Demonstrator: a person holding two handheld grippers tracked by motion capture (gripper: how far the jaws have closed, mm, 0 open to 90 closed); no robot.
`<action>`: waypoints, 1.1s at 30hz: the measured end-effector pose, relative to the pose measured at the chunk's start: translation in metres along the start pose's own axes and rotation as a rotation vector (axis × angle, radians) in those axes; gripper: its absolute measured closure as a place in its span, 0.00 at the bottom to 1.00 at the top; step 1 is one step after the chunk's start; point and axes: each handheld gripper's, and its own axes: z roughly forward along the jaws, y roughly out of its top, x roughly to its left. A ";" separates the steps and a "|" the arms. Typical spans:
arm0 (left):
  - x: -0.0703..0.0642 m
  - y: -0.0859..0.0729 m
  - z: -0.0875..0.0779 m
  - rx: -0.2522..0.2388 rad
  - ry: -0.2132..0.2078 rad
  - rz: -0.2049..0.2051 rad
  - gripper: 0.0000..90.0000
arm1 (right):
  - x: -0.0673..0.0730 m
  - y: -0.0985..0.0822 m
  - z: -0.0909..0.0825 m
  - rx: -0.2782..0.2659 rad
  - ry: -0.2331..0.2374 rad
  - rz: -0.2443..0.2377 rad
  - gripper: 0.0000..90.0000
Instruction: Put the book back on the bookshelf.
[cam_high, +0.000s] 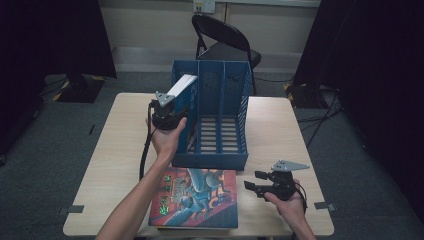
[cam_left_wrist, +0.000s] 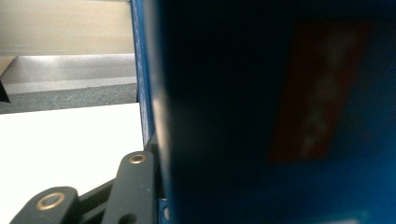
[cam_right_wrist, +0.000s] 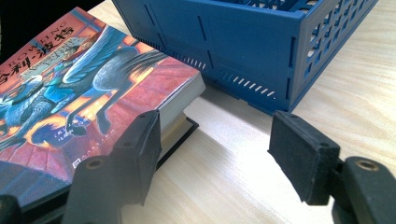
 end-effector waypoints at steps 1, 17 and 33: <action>0.001 0.000 -0.002 0.008 -0.013 -0.001 0.61 | 0.000 0.000 0.000 0.001 -0.002 0.000 0.38; -0.001 -0.016 -0.026 0.022 -0.108 0.075 0.43 | 0.002 -0.001 0.002 0.013 -0.011 -0.006 0.38; 0.003 -0.021 -0.035 0.013 -0.142 0.108 0.39 | 0.002 -0.003 0.003 0.024 -0.016 -0.011 0.38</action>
